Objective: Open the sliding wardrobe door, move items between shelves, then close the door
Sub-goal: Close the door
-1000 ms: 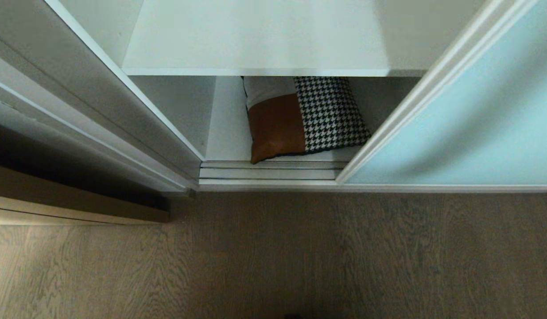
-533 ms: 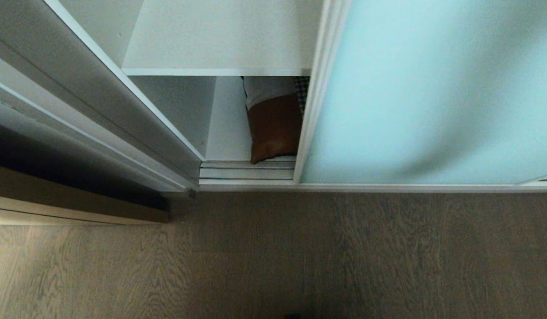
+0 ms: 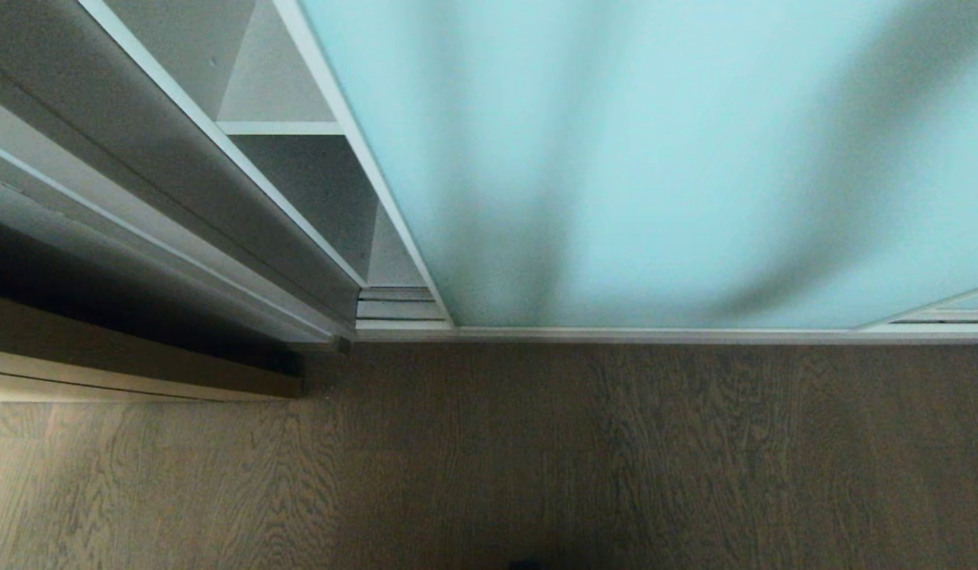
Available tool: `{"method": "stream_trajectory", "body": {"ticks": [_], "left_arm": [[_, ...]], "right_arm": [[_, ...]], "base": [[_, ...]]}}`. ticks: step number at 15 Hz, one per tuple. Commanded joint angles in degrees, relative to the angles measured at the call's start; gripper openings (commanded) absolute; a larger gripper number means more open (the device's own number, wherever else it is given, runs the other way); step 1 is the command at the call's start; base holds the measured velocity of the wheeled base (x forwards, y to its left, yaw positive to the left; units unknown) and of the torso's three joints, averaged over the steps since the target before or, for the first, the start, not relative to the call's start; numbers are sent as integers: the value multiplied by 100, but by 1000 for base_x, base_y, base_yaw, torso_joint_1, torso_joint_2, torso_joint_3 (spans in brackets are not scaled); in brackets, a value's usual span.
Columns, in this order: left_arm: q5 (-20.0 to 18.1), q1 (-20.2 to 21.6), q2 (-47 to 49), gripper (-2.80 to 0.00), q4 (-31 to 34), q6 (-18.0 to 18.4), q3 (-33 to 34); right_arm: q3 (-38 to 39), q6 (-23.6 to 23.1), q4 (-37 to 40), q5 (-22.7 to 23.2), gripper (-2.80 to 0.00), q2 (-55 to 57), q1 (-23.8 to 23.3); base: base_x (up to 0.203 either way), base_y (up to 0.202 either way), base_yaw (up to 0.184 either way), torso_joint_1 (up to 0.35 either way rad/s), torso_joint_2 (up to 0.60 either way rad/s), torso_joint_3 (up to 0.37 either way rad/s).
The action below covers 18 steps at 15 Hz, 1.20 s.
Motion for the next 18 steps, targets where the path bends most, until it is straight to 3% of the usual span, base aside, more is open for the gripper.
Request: {"method": "stream_trajectory", "body": {"ticks": [1, 3, 5, 7, 10, 13, 15, 18], "left_arm": [[0, 1, 2, -280, -4, 0, 0], [0, 1, 2, -280, -4, 0, 0], [0, 1, 2, -280, -4, 0, 0], [0, 1, 2, -280, -4, 0, 0], [0, 1, 2, -280, 5, 0, 0], [0, 1, 2, -280, 5, 0, 0], [0, 1, 2, -280, -4, 0, 0], [0, 1, 2, -280, -4, 0, 0]], "right_arm": [[-205, -230, -17, 25, -280, 744, -311], [-385, -630, 21, 1, -280, 1199, -333], [-558, -733, 70, 11, -280, 1679, -197], [-769, -760, 240, -1, -280, 2157, 360], [-1390, -764, 1398, -1, -280, 2679, 1004], [-1697, -754, 2246, 36, -280, 2896, 1649], [-1741, -675, 2390, 41, -280, 3022, 1933], [-1816, -199, 2435, 97, -280, 3019, 2322]], "base": [[0, 0, 0, 0, 0, 0], [0, 0, 0, 0, 0, 0], [0, 0, 0, 0, 0, 0], [0, 0, 0, 0, 0, 0], [0, 0, 0, 0, 0, 0], [0, 0, 0, 0, 0, 0], [0, 0, 0, 0, 0, 0], [0, 0, 0, 0, 0, 0]]}}
